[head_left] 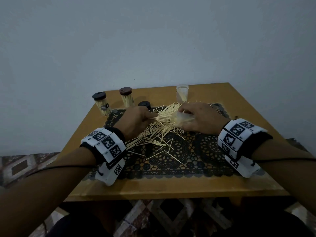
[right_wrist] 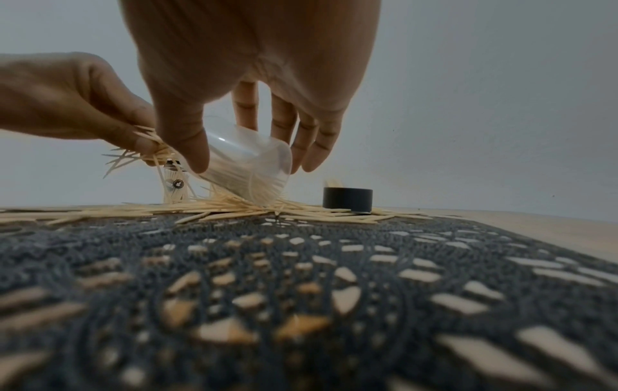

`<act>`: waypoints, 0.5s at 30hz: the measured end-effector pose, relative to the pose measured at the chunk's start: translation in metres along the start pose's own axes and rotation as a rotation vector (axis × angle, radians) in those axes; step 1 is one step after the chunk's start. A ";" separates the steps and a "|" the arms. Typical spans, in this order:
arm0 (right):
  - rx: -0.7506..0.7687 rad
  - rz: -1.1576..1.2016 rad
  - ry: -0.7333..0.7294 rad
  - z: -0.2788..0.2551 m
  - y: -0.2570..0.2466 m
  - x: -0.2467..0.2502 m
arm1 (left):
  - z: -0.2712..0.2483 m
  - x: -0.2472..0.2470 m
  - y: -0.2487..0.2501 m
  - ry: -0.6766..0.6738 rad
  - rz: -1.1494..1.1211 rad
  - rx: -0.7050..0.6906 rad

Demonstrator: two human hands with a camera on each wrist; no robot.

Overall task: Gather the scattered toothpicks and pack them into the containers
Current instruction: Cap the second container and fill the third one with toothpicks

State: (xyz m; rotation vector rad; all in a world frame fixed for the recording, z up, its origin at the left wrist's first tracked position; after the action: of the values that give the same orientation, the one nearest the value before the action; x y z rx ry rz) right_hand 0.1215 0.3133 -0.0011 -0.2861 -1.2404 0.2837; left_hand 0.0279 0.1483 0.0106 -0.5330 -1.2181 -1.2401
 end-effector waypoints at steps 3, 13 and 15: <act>0.011 0.014 0.009 0.000 -0.001 0.000 | 0.011 0.004 0.004 -0.095 0.037 -0.030; 0.012 0.017 0.054 0.000 0.001 0.004 | 0.051 -0.001 0.030 -0.292 0.253 -0.066; 0.014 0.014 0.053 0.001 0.001 0.003 | 0.057 -0.005 0.031 -0.287 0.249 -0.057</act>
State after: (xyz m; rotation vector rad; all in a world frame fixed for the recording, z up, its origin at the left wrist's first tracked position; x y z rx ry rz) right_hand 0.1213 0.3158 0.0014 -0.2884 -1.1844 0.2954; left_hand 0.0336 0.2083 0.0335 -0.9010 -1.3104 -1.0117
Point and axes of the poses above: each hand's wrist, its own z-axis towards the middle knuckle, its own x-axis out of the back of the hand, y = z × x, the point moved 6 cm from there along z, towards the middle knuckle
